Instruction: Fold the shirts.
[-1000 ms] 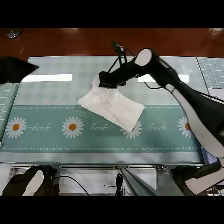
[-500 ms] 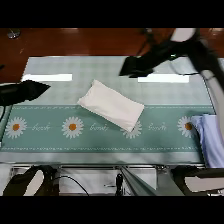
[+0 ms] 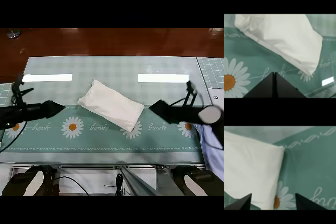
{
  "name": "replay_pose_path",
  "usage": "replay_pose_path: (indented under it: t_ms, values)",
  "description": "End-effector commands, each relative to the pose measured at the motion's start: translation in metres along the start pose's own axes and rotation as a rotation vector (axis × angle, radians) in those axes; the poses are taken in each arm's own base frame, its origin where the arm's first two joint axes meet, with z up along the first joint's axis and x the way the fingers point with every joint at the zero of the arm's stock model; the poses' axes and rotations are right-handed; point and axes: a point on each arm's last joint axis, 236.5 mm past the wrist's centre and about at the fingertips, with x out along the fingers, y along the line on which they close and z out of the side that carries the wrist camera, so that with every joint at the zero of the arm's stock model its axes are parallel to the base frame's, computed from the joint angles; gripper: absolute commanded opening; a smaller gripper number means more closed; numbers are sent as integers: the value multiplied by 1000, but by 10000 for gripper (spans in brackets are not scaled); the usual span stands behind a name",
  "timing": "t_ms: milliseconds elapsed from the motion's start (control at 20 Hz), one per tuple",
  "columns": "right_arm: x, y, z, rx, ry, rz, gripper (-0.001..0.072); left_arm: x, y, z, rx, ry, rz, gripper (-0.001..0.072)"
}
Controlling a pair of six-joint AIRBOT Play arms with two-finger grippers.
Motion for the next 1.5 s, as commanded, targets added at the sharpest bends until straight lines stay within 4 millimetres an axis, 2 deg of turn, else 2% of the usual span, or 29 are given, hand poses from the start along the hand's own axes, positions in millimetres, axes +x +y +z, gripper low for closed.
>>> replay_pose_path:
  t_ms: [0, 100, 150, 350, 450, 550, 600, 650, 700, 800, 900, 950, 1100, 1200, 1450]
  values:
    - [36, -18, -35, 88, 65, 61, 619, 19, -1, -22, 11, 43, -4, 35]
    - [50, -18, -53, 35, 219, 38, 619, 23, -6, -22, 35, 38, -9, 36]
    - [56, -15, -54, 28, 264, 40, 619, 23, -7, -22, 40, 33, -9, 36]
    - [81, 16, -35, 56, 308, 128, 618, 24, -7, -20, 41, 27, -7, 36]
    - [94, 26, -34, 65, 330, 137, 591, 24, -7, -20, 42, 27, -6, 35]
    - [107, 38, -46, 32, 394, 142, 454, 24, -6, -17, 42, 13, -2, 35]
    - [111, 46, -50, -4, 416, 154, 274, 24, -6, -16, 42, 9, -1, 35]
    - [112, 59, -50, -68, 433, 184, 15, 24, -6, -15, 41, 5, 0, 36]
    - [107, 76, -44, -127, 434, 222, 25, 24, -6, -15, 41, 6, 0, 36]
    - [86, 120, -19, -246, 413, 291, 24, 24, -6, -16, 42, 7, -1, 35]
    - [50, 160, 12, -373, 399, 287, 24, 24, -6, -15, 43, 4, 1, 36]
    - [29, 171, 22, -463, 404, 253, 24, 24, -6, -15, 43, 4, 1, 36]
    - [-37, 188, 78, -586, 294, 97, 25, 24, -6, -15, 43, 4, 1, 36]
    - [-80, 176, 104, -578, 262, 7, 25, 24, -6, -15, 43, 6, 0, 36]
    - [-172, 113, 164, -422, 92, -171, 25, 24, -6, -17, 43, 14, -2, 36]
